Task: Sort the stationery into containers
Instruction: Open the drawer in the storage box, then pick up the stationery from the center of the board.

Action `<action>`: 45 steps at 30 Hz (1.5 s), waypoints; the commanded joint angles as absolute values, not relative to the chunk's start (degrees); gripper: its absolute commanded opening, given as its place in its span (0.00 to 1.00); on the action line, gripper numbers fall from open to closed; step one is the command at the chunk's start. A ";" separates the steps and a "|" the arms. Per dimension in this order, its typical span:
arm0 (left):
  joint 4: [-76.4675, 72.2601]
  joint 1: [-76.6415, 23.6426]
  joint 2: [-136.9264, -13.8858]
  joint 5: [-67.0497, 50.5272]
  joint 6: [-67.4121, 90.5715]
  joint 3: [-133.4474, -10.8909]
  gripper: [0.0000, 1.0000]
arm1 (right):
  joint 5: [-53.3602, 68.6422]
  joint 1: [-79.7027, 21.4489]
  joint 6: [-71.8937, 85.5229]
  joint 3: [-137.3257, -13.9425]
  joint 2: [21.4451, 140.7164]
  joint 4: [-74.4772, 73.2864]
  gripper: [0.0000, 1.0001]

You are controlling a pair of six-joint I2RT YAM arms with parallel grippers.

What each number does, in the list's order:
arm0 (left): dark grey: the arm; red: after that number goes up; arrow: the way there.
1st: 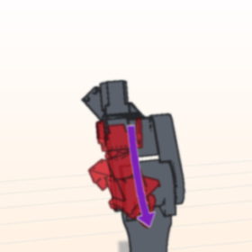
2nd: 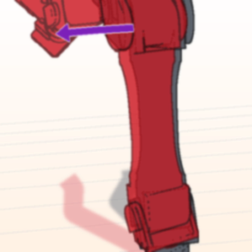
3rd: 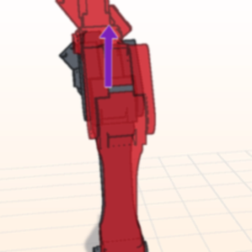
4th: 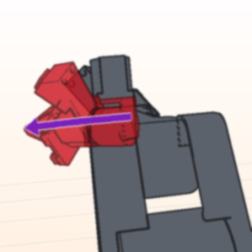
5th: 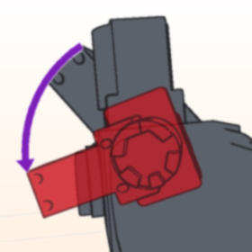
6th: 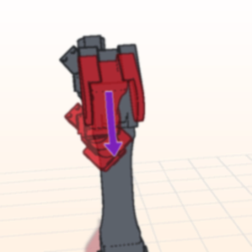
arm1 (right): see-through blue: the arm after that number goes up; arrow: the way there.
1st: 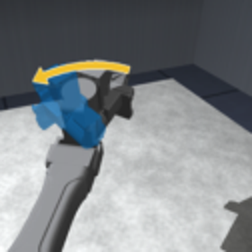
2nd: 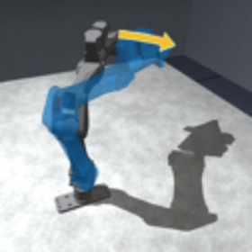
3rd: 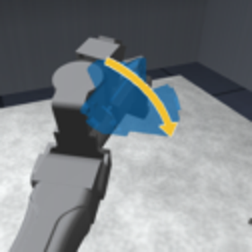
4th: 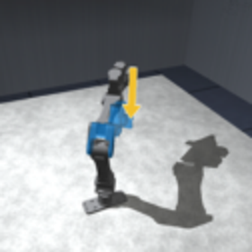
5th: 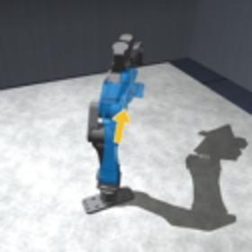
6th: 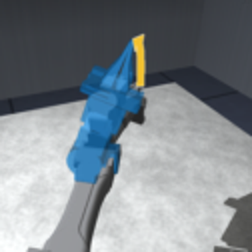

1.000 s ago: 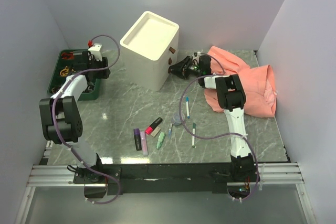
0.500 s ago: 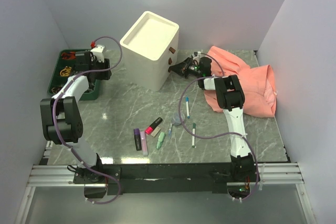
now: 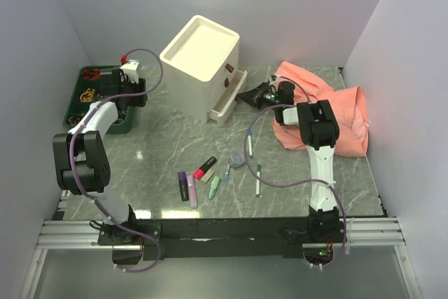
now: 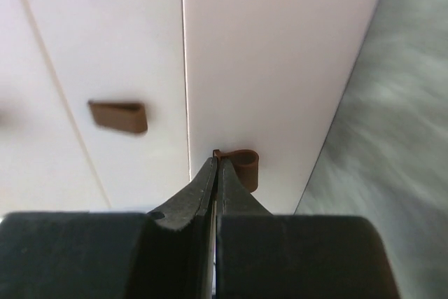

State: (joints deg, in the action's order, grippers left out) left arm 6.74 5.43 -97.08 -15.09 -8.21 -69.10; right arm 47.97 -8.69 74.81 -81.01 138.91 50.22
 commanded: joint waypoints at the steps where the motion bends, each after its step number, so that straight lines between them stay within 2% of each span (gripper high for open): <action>1: 5.45 5.19 -93.60 -14.94 -9.49 -68.91 0.57 | 50.89 -3.70 69.27 -76.56 131.41 48.08 0.00; 15: 5.01 5.19 -90.71 -15.64 -8.96 -66.72 0.58 | 54.67 -0.35 65.40 -67.85 124.98 47.21 0.00; 18: 5.36 5.27 -89.39 -15.99 -9.23 -65.75 0.60 | 55.19 -0.26 62.15 -68.90 124.10 45.19 0.14; 21: 6.59 4.92 -87.54 -15.56 -9.40 -64.95 0.66 | 55.37 -0.26 56.18 -71.62 122.26 36.36 0.37; 22: 6.77 4.75 -86.93 -14.69 -9.40 -64.69 0.74 | 55.81 -0.35 51.20 -72.41 120.69 33.08 0.41; 24: 7.29 4.31 -84.65 -13.63 -9.05 -63.20 0.79 | 56.07 -0.35 45.64 -73.21 118.40 24.66 0.47; 25: 7.47 4.22 -83.86 -13.62 -9.05 -62.67 0.86 | 56.07 1.13 40.48 -72.95 115.60 22.17 0.48; 26: 7.56 4.04 -82.19 -13.54 -8.97 -61.62 0.87 | 56.07 1.23 37.73 -72.78 114.18 19.45 0.49; 31: 8.61 4.04 -77.70 -14.58 -7.56 -59.07 0.88 | 54.76 1.14 19.89 -71.90 105.57 0.55 0.57; 37: 11.51 4.04 -69.01 -16.87 -8.17 -51.17 0.88 | 51.68 -4.56 -5.07 -68.56 93.35 -12.74 0.57; 41: 16.16 4.04 -65.75 -20.28 -10.98 -48.17 0.85 | 48.88 -14.46 -25.62 -69.87 90.27 -26.24 0.56; 45: 18.90 3.25 -63.46 -20.22 -11.17 -46.23 0.83 | 42.82 -24.22 -42.32 -67.85 87.37 -28.21 0.54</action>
State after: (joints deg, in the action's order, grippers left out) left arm 15.75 3.99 -66.24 -17.74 -9.89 -47.51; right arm 48.64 -16.05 -19.31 -69.21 90.32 -19.79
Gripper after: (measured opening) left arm 0.840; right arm 0.552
